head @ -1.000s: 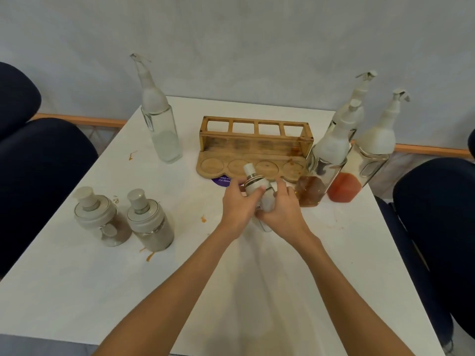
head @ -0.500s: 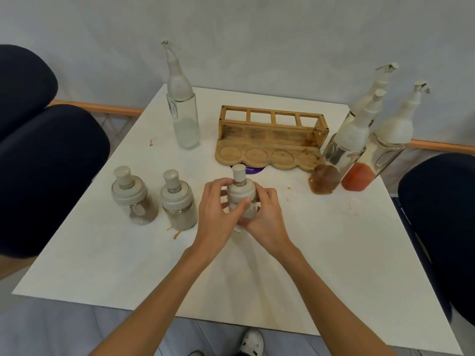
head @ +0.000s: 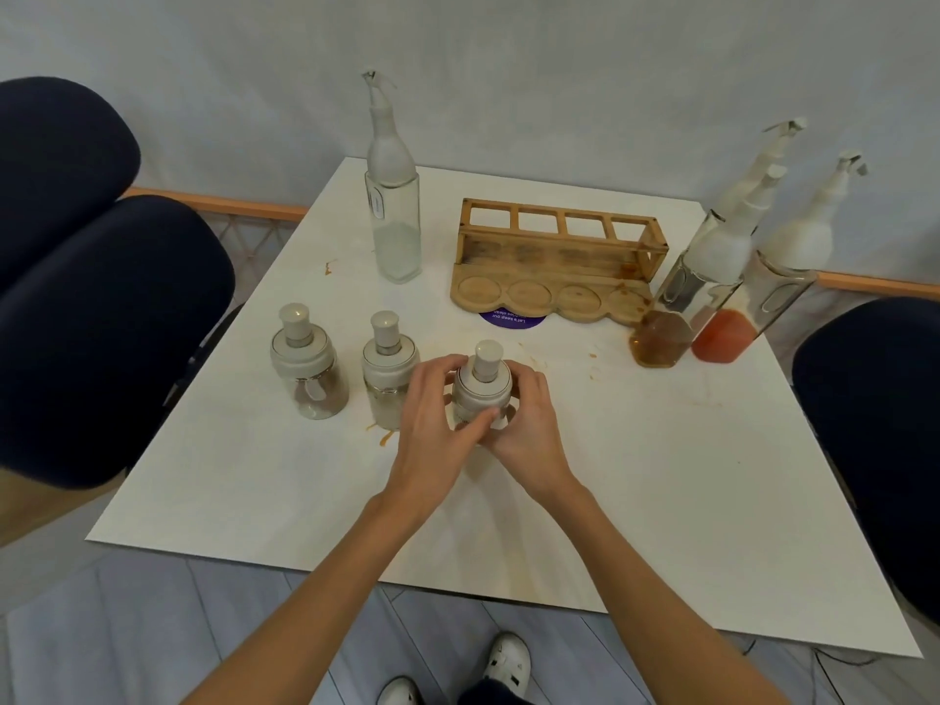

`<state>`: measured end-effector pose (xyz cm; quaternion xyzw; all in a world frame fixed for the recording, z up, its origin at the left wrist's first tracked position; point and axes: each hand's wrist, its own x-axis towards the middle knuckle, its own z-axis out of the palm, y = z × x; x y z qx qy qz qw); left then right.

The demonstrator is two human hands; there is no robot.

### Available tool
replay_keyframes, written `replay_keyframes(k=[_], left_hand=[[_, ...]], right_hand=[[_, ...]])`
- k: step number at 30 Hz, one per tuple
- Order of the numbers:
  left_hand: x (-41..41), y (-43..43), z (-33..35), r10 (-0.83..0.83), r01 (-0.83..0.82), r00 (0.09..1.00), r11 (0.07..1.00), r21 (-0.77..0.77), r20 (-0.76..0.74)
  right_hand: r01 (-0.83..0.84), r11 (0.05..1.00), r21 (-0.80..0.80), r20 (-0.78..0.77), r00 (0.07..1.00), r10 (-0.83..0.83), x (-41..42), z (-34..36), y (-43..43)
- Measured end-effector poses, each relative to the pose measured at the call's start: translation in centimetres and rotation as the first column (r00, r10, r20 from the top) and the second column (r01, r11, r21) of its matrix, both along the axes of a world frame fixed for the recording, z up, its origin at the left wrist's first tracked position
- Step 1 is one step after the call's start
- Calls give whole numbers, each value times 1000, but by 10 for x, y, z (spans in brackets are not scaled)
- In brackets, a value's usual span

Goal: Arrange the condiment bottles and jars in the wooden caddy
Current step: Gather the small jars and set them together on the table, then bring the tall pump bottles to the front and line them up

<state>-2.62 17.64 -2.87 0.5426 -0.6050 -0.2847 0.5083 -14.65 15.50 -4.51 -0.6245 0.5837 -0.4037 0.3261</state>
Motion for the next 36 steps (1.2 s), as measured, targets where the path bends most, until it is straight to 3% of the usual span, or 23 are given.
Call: replay_keyframes(k=[6, 12, 17, 24, 30, 36], left_hand=[[3, 8, 7, -25, 26, 996, 1000, -11, 83], [9, 14, 31, -16, 22, 998, 992, -123, 56], [16, -7, 80, -33, 32, 999, 993, -114, -7], [55, -72, 157, 12, -11, 1000, 995, -100, 14], [111, -134, 166, 16, -23, 999, 985, 172, 44], [156, -191, 133, -81, 12, 989, 878, 479, 122]], right_hand=[[-43, 999, 26, 9, 999, 42, 0, 6, 5], [-57, 989, 136, -152, 985, 78, -30, 12, 8], [32, 998, 61, -128, 991, -24, -56, 53, -12], [-104, 989, -101, -188, 979, 84, -54, 129, -75], [-231, 969, -84, -137, 966, 218, -23, 163, -123], [-252, 967, 47, -210, 943, 256, 22, 161, -177]])
